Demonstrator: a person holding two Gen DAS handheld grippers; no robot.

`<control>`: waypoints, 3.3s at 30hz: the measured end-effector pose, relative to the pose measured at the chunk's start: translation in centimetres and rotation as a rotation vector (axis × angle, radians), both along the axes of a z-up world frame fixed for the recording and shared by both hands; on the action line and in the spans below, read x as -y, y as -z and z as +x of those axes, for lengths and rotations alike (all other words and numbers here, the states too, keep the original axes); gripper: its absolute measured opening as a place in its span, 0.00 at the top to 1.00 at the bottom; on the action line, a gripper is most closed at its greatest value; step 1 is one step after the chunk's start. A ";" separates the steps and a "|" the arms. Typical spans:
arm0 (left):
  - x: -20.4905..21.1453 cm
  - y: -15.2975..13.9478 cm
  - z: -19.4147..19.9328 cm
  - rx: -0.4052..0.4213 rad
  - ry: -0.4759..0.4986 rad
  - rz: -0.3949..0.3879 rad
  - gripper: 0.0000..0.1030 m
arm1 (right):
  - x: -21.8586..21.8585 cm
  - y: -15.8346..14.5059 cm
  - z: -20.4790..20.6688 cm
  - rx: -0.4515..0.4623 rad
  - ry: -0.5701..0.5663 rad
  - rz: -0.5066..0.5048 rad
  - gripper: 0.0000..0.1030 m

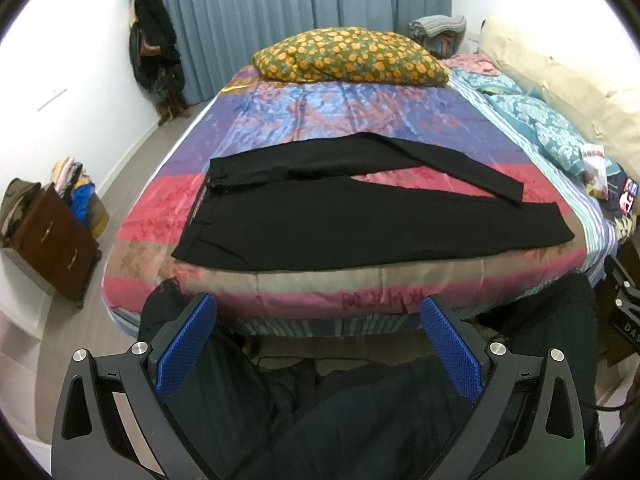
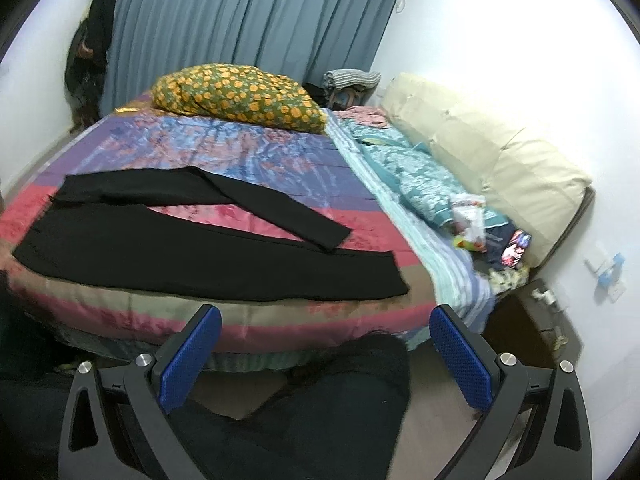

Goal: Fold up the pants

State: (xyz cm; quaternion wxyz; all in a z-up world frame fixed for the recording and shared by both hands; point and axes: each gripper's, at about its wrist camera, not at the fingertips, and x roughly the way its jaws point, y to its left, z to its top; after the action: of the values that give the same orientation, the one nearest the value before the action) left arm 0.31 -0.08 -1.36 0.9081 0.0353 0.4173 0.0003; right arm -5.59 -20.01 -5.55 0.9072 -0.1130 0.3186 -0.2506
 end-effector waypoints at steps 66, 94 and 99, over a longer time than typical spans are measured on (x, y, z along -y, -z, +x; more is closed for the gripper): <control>2.2 3.2 15.1 -0.008 -0.107 -0.096 0.01 | 26.9 14.1 19.3 0.218 -0.057 1.364 0.15; 1.7 11.6 24.5 -0.221 -0.159 -0.094 0.01 | 43.9 1.5 43.9 0.283 0.020 1.128 0.84; 1.4 11.9 26.5 -0.194 -0.188 -0.081 0.01 | 44.6 -2.4 49.1 0.233 0.112 0.766 0.20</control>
State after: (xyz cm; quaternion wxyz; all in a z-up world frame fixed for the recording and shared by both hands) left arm 26.76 -1.52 -13.26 0.8602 -0.0408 0.5042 0.0653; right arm 43.54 -64.62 -3.15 0.8986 0.2800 0.2896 -0.1740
